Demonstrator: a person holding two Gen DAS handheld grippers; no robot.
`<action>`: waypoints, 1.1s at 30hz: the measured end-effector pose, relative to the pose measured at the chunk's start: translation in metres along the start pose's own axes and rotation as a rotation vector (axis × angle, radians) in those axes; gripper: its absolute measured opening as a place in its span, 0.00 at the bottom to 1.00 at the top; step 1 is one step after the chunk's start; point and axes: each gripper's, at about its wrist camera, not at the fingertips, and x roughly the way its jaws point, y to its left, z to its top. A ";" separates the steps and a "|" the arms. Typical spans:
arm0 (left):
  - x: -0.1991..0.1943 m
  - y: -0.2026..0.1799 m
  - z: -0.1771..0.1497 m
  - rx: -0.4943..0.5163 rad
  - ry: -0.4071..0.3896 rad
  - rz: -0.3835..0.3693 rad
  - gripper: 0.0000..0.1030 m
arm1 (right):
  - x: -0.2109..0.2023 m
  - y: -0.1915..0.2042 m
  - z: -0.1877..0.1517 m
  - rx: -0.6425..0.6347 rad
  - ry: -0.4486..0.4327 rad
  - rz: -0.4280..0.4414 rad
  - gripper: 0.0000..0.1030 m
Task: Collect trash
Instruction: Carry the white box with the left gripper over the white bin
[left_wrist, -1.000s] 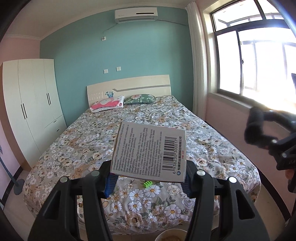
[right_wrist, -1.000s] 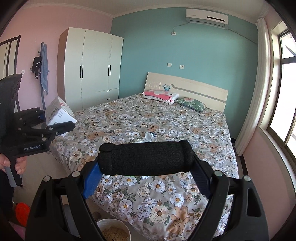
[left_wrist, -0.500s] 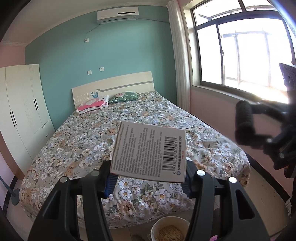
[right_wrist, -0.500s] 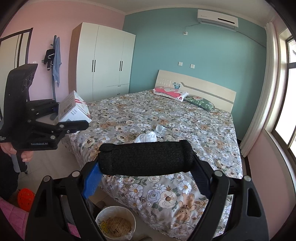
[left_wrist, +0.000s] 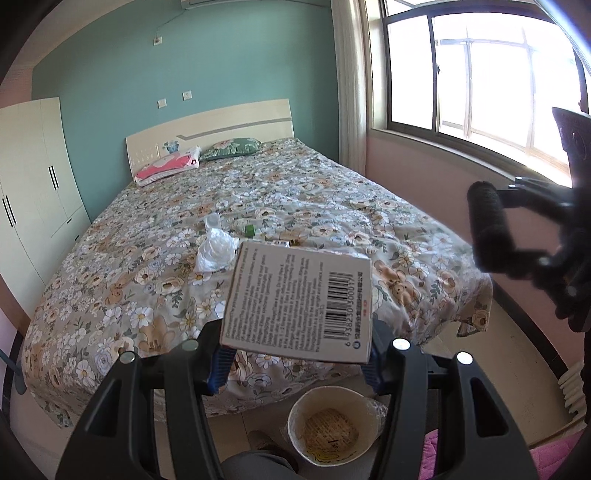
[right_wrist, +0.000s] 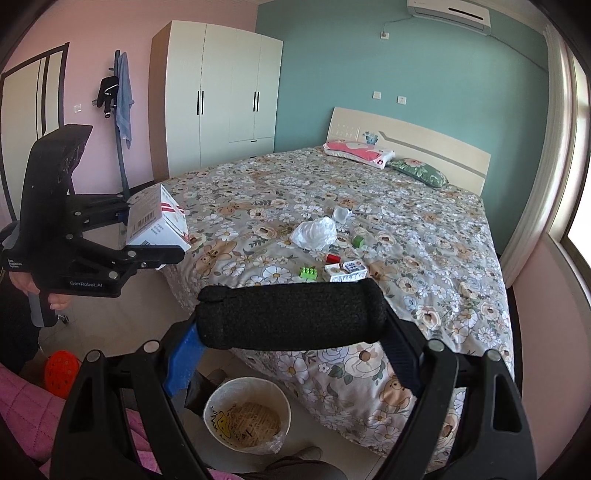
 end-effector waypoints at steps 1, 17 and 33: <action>0.007 0.002 -0.006 -0.005 0.023 -0.006 0.56 | 0.007 -0.001 -0.005 0.010 0.017 0.014 0.81; 0.114 0.003 -0.096 -0.076 0.333 -0.060 0.56 | 0.116 -0.005 -0.097 0.155 0.278 0.137 0.81; 0.210 -0.014 -0.178 -0.112 0.619 -0.129 0.56 | 0.224 0.020 -0.194 0.192 0.544 0.226 0.81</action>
